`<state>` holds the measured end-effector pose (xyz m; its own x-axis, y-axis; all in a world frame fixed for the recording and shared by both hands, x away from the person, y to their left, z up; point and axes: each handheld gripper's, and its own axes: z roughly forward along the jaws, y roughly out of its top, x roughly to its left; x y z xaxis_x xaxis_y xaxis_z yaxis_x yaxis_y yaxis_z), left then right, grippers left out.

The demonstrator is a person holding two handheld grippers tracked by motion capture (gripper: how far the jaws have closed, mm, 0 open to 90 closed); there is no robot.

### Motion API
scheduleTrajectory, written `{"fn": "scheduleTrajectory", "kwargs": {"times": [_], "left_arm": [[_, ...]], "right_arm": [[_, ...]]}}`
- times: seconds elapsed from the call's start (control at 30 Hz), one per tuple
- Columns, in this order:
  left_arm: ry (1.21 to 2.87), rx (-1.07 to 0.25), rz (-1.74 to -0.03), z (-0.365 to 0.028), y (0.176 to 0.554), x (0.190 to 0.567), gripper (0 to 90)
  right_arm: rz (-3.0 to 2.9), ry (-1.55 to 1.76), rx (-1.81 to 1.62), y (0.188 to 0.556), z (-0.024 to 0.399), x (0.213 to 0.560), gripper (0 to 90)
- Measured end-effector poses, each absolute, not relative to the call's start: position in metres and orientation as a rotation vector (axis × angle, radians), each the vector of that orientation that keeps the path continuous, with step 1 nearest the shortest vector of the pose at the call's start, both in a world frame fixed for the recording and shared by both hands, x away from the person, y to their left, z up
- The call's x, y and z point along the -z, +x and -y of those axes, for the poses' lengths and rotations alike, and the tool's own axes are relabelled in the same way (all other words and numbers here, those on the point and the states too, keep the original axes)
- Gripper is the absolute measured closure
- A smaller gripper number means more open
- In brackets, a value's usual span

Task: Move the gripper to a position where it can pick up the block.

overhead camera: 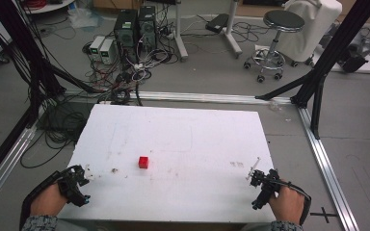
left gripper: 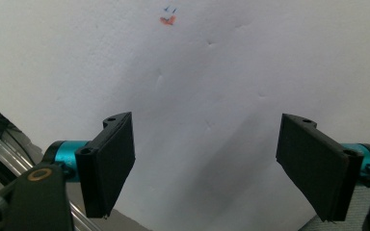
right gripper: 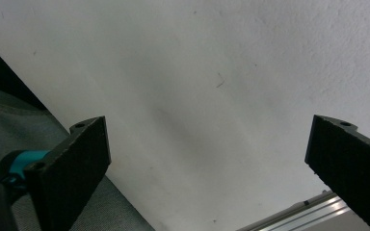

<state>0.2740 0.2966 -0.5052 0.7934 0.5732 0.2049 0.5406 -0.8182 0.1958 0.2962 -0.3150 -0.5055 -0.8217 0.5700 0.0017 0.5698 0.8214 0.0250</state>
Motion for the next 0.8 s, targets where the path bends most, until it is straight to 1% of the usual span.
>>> {"fn": "scheduleTrajectory", "kwargs": {"times": [0.27, 0.47, 0.63, 0.7, 0.8], "left_arm": [[2.915, -0.368, -0.782, -0.289, 0.281, 0.501, 21.6], [2.971, -0.346, -0.675, -0.284, 0.295, 0.501, 21.6], [2.985, -0.332, -0.601, -0.28, 0.306, 0.498, 21.6], [3.019, -0.324, -0.536, -0.276, 0.311, 0.497, 21.6], [3.022, -0.309, -0.504, -0.273, 0.314, 0.496, 21.6]], "right_arm": [[-2.994, 0.94, -0.046, 0.297, 0.315, 0.505, 1.1], [-3.002, 0.934, -0.049, 0.298, 0.315, 0.506, 1.1], [-3.002, 0.94, -0.052, 0.298, 0.316, 0.506, 1.1], [-3.001, 0.946, -0.057, 0.297, 0.317, 0.506, 1.1], [-2.999, 0.94, -0.058, 0.297, 0.317, 0.506, 1.1]]}}
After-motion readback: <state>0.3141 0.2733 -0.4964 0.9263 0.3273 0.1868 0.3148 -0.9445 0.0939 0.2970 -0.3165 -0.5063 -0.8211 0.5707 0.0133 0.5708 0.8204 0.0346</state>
